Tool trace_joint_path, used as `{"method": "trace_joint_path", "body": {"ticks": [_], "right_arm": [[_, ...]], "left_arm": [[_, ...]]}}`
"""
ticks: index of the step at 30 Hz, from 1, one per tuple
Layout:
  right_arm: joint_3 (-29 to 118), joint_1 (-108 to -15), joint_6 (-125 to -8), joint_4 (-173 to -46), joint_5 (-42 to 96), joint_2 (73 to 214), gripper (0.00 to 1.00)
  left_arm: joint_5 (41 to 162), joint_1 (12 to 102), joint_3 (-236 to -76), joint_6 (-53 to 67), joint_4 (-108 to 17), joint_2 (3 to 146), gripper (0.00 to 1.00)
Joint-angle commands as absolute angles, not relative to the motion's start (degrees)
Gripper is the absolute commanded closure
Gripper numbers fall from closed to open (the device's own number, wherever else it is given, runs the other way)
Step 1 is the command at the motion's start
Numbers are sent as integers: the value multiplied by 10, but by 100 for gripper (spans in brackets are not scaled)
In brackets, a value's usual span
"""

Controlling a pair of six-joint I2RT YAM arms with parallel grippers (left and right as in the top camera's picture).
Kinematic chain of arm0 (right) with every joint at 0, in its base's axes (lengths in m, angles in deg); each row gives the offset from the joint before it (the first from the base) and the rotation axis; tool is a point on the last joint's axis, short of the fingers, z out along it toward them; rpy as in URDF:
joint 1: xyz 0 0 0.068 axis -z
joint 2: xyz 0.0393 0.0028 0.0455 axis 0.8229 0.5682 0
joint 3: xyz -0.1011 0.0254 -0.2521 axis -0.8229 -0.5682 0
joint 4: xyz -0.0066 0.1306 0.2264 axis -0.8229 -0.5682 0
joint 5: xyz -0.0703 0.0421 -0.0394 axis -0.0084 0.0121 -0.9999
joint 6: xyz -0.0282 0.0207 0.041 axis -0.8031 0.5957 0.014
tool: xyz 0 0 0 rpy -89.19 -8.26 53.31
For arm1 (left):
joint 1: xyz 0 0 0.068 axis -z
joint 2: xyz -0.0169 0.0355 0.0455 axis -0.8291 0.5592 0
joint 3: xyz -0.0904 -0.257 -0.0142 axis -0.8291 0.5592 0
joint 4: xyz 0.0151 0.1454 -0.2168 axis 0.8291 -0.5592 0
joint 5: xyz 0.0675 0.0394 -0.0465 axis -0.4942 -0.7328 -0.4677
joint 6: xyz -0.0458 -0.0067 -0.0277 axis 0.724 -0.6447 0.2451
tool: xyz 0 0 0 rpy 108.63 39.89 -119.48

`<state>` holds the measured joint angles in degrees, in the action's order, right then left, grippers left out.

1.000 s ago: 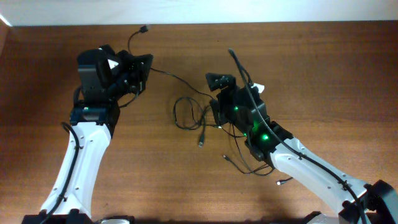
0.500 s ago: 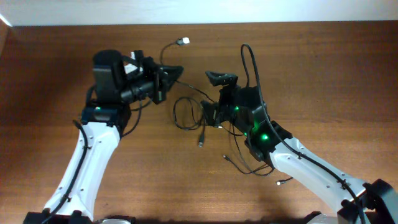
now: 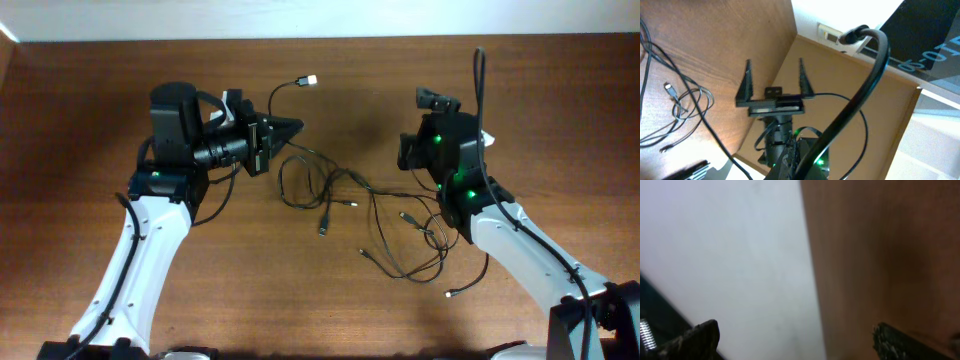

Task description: Untangle cables

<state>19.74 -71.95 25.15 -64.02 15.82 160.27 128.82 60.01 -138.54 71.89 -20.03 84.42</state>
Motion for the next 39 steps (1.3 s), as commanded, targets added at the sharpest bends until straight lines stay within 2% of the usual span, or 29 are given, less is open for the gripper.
{"method": "trace_joint_path", "body": {"ticks": [1,6,16,21,30,34,39], "right_arm": [[199,-706,216,-728,155,1612,1],[199,-702,46,-751,151,1612,1],[199,-703,30,-853,189,1612,1],[199,-703,-63,-855,253,1612,1],[199,-703,-309,-856,259,1612,1],[199,-703,-368,-855,259,1612,1],[199,-703,-576,-856,327,1612,1]], "left_arm": [[1194,570,-1388,676,-200,845,100],[1098,483,-1388,656,-204,845,100],[1101,304,-1388,656,-206,845,100],[1098,270,-1388,655,-206,845,100],[1063,192,-1388,655,-218,845,100],[1034,153,-1388,655,-241,845,100],[1025,135,-1388,638,-270,845,100]]}}
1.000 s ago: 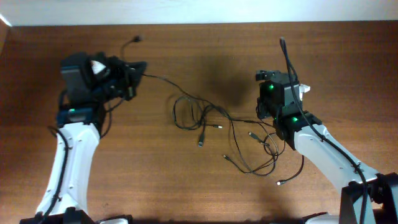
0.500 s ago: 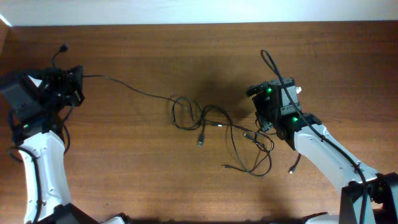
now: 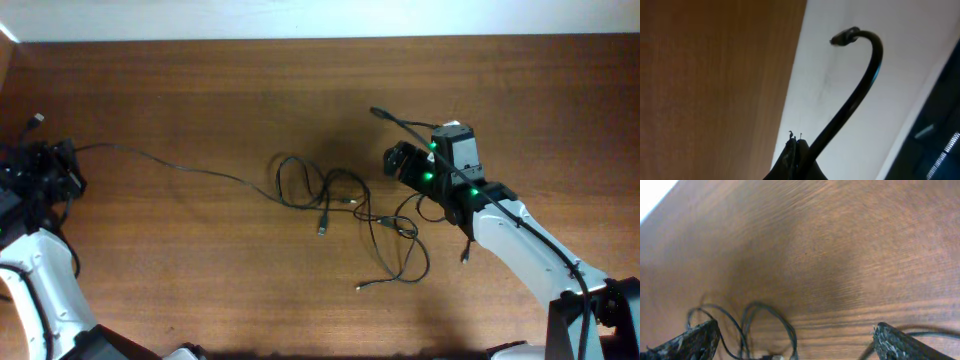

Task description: Untangle cables

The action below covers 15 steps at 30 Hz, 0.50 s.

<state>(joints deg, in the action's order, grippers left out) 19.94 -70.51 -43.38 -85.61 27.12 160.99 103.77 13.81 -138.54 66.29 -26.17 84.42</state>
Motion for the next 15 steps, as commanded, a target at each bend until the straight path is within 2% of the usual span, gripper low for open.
{"method": "trace_joint_path", "body": {"ticks": [1,6,9,15], "right_arm": [[199,-703,-613,-858,351,1612,1],[199,-704,-791,-909,437,1612,1],[199,-704,-880,-955,439,1612,1],[199,-704,-938,-980,497,1612,1]], "left_arm": [[1025,135,-1388,636,-276,845,100],[1025,135,-1388,636,-277,845,100],[1025,135,-1388,636,-277,845,100],[1025,136,-1388,636,-277,845,100]]}}
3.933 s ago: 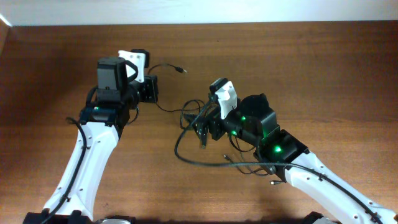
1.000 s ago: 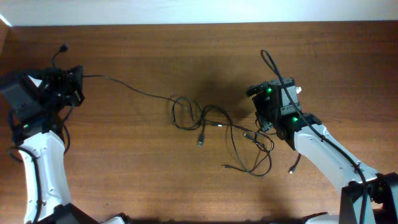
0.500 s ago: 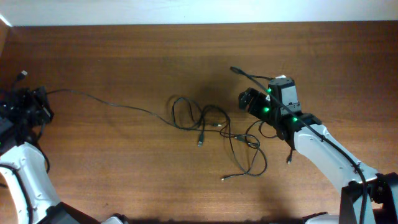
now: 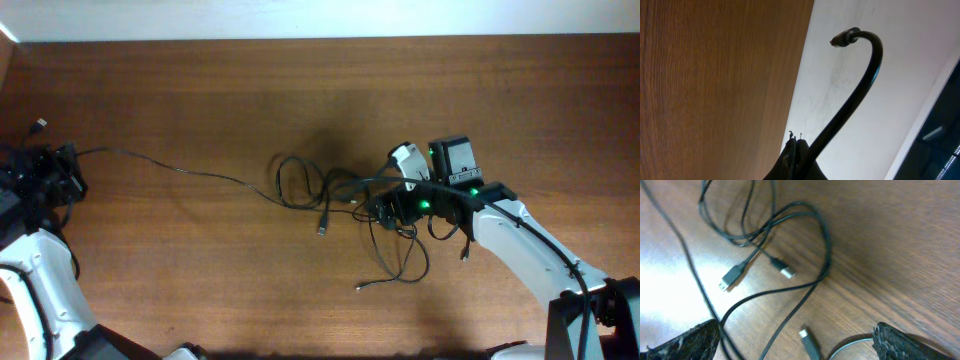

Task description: Untangle cables

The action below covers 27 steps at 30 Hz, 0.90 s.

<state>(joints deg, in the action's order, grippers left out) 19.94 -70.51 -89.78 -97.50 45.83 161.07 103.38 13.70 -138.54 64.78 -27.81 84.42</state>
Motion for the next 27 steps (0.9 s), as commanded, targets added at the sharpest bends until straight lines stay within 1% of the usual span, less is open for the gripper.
{"method": "trace_joint_path", "body": {"ticks": [1,7,13,14,16,18,22,25,27], "right_arm": [[199,-704,-941,-990,497,1612,1],[199,-704,-954,-1018,496,1612,1],[199,-704,-952,-1024,460,1617,2],[199,-704,-944,-1021,445,1620,5],[199,-704,-917,-1012,411,1633,7],[199,-704,-885,-998,382,1652,7],[199,-704,-875,-984,382,1662,7],[199,-704,-878,-989,394,1662,1],[199,-704,-897,-995,421,1662,1]], "left_arm": [[1026,136,-1388,636,-277,845,100],[1025,143,-1388,636,-277,845,100],[1026,143,-1388,637,-277,845,100],[1026,143,-1388,640,-277,845,100],[1035,143,-1388,650,-275,845,100],[1054,143,-1388,668,-265,845,100],[1087,143,-1388,677,-226,845,100],[1093,144,-1388,687,-221,845,100],[1093,144,-1388,692,-208,845,100]]}}
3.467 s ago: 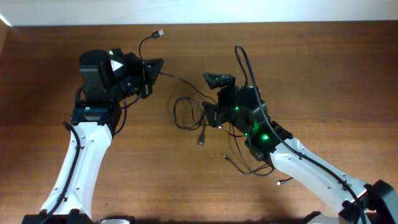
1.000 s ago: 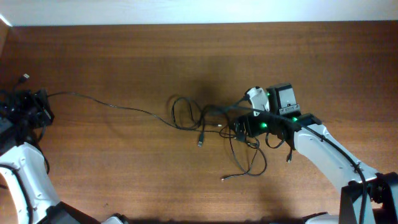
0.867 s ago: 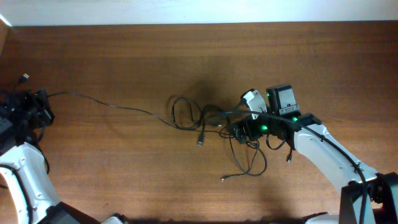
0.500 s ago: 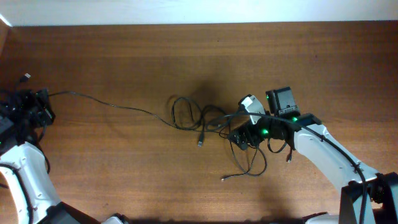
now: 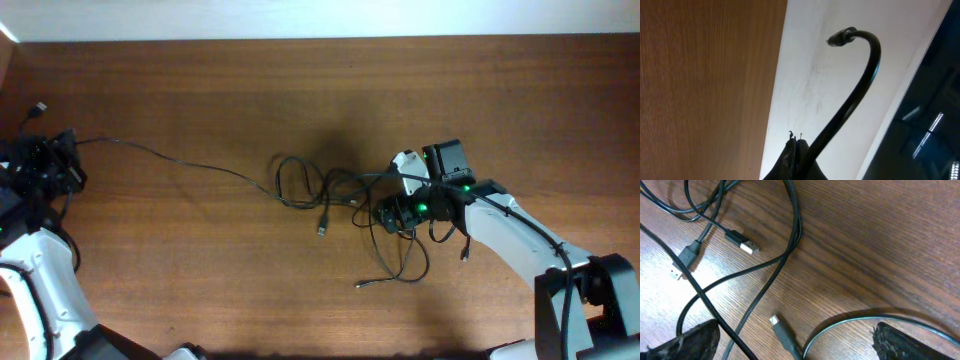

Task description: Untangle cables

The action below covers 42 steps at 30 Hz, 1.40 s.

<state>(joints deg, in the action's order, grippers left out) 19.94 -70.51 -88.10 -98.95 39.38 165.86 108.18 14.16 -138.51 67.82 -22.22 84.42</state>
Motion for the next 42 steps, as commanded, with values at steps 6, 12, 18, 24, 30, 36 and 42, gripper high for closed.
{"method": "trace_joint_path", "body": {"ticks": [6,12,18,24,30,36,42], "right_arm": [[199,-704,-943,-1045,449,1663,0],[199,-704,-794,-1036,221,1666,16],[199,-704,-684,-1007,124,1666,19],[199,-703,-717,-971,190,1666,20],[199,-699,-521,-988,-176,1666,11],[199,-623,-483,-961,-101,1665,6],[199,-645,-739,-803,377,1665,4]], "left_arm": [[1091,144,-1388,715,-173,845,100],[1093,144,-1388,722,-171,845,100],[1102,144,-1388,722,-171,845,100],[1105,144,-1388,711,-184,845,100],[1117,144,-1388,711,-187,845,100],[1119,144,-1388,687,-187,845,100],[1112,179,-1388,673,-186,845,100]]}}
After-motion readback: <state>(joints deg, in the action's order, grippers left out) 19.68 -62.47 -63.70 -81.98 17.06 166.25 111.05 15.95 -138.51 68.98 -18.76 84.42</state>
